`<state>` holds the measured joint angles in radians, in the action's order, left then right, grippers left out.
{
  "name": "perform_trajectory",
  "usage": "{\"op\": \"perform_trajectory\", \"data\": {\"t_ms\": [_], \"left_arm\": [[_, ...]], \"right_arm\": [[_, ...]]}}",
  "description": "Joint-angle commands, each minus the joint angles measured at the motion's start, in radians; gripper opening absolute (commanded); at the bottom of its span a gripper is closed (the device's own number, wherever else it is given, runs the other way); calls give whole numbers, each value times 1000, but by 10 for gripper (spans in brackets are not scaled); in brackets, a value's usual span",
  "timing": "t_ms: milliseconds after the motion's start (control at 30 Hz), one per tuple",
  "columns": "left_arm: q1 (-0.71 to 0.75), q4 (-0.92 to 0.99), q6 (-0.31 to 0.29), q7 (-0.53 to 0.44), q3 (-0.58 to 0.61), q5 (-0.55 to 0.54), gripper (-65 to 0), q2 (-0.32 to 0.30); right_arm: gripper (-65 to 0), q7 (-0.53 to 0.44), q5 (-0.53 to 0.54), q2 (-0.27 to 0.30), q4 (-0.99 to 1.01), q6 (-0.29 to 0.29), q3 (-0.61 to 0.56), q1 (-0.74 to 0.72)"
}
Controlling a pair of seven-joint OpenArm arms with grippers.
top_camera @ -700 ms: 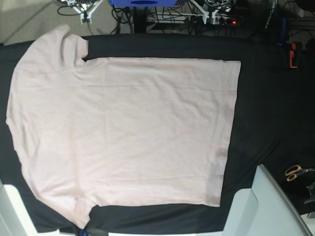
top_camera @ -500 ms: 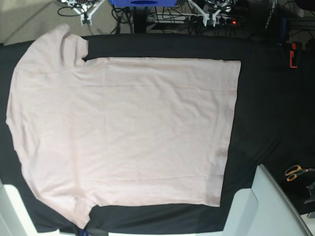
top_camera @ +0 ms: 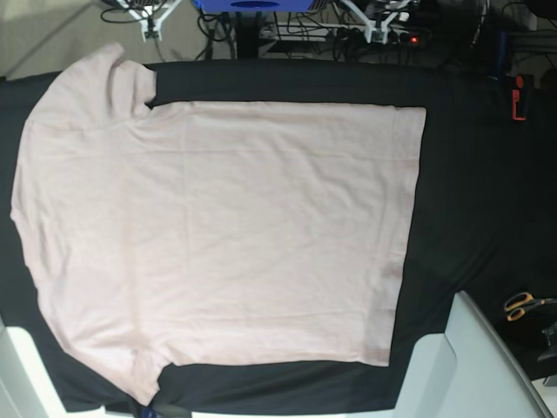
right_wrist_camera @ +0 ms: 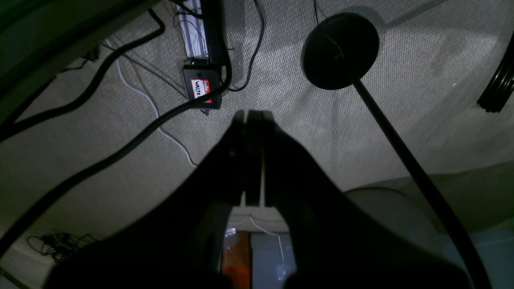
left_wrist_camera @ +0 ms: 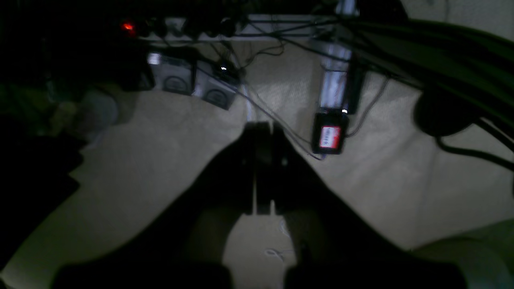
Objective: Fold the T-shirt properly
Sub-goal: 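Move both grippers from rest toward the shirt's shoulder corners, then lower both grippers and pinch the shirt at the shoulder and collar corners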
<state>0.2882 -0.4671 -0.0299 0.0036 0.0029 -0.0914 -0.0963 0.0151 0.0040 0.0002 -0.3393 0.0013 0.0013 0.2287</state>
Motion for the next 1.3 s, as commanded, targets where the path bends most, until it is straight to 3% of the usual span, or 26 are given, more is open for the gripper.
{"op": "perform_trajectory", "data": {"t_ms": [0, 200, 300, 467, 600, 667, 800, 900, 967, 1067, 1167, 1267], "left_arm": [[46, -55, 2, -4, 1, -6, -650, -21], [247, -404, 2, 5, -10, -8, -650, -81], [337, -565, 2, 5, -13, -9, -650, -110], [471, -864, 3, -1, -14, -32, -650, -150], [527, -1077, 3, 6, -100, -189, -650, -168], [549, -1166, 0, 8, -172, -256, -650, -170], [540, -1263, 0, 9, -283, -275, -650, -170], [510, -1275, -2, 60, -332, -276, -650, -170], [466, -1272, -2, 169, -369, -278, -650, -168], [409, -1267, -25, 316, -413, -279, -592, -168], [383, -1267, -173, 335, -452, -279, -635, -162], [359, -1267, -299, 339, -496, -279, -650, -139]], "right_arm": [[-650, 42, 6, 2, -62, 3, 6, 47], [-650, 395, 52, 2, -719, 3, 128, 320], [-650, 524, 52, 1, -953, 6, 193, 410], [-650, 587, 54, -1, -1266, 6, 243, 521], [-650, 586, 132, -13, -1493, 26, 297, 555], [-648, 586, 224, -13, -1556, 107, 354, 542], [-614, 607, 469, -12, -1561, 386, 524, 435], [-446, 754, 601, -10, -1516, 579, 638, 341], [-315, 846, 632, -10, -1455, 697, 733, 263], [-201, 931, 629, -10, -1345, 697, 874, 151], [-197, 986, 629, 30, -1231, 697, 980, 76], [-197, 983, 630, 94, -1107, 697, 988, 48]]}}
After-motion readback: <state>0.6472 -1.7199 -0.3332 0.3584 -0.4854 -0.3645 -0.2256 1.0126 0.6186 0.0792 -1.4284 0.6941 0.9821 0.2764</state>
